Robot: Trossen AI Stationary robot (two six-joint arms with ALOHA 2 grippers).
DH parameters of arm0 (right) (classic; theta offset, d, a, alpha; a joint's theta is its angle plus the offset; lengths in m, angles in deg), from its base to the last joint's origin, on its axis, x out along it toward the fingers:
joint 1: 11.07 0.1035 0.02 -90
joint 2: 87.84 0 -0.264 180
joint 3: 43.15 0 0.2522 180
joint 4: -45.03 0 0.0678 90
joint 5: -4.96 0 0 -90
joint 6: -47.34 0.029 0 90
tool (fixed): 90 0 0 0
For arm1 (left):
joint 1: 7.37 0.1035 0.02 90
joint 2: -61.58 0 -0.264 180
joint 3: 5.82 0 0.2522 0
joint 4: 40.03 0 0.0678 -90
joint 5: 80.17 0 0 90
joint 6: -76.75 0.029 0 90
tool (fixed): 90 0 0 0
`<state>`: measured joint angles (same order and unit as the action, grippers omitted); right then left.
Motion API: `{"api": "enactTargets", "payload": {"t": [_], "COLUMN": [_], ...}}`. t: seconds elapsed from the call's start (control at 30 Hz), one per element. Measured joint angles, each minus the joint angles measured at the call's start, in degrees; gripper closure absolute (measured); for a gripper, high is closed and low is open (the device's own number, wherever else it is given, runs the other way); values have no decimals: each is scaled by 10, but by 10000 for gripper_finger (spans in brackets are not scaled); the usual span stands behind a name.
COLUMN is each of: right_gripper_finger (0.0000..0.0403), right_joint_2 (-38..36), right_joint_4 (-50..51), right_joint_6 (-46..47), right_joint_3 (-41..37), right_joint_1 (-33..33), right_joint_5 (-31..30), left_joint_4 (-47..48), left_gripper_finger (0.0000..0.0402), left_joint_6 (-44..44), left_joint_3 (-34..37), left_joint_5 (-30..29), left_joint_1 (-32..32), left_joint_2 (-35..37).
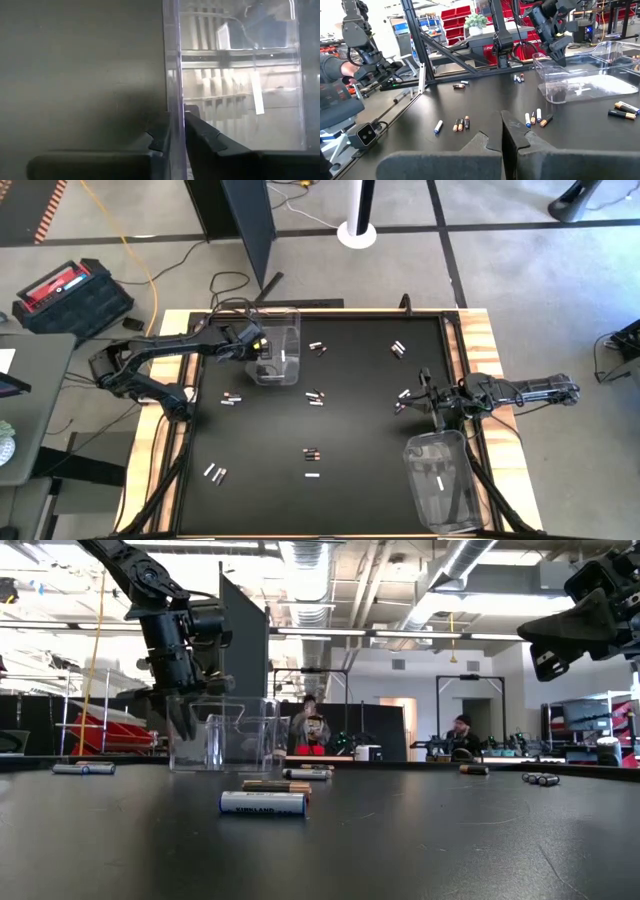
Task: Sort batteries
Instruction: Adjust the top transparent bin, then put the black battery into the top transparent bin
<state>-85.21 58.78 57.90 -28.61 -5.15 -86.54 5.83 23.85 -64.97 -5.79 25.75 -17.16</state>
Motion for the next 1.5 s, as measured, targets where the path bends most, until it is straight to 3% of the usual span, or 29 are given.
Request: {"api": "enactTargets", "payload": {"t": [0.33, 0.77, 1.07, 1.3, 1.5], "right_gripper_finger": [392, 392, 392, 392, 392], "right_joint_2": [0, 0, 0, 0, 0], "right_joint_4": [0, 0, 0, 0, 0], "right_joint_6": [0, 0, 0, 0, 0], "right_joint_3": [0, 0, 0, 0, 0], "right_joint_1": [0, 0, 0, 0, 0], "right_joint_5": [0, 0, 0, 0, 0], "left_joint_4": [4, 109, 200, 237, 261], "left_gripper_finger": [305, 303, 303, 303, 303], "left_joint_6": [37, 165, 149, 121, 120], "left_joint_3": [-4, -103, -126, -126, -126], "left_joint_5": [3, -8, -10, -10, -3], "left_joint_1": [0, 0, -11, -75, -194], "left_joint_2": [18, 125, 213, 290, 306]}}
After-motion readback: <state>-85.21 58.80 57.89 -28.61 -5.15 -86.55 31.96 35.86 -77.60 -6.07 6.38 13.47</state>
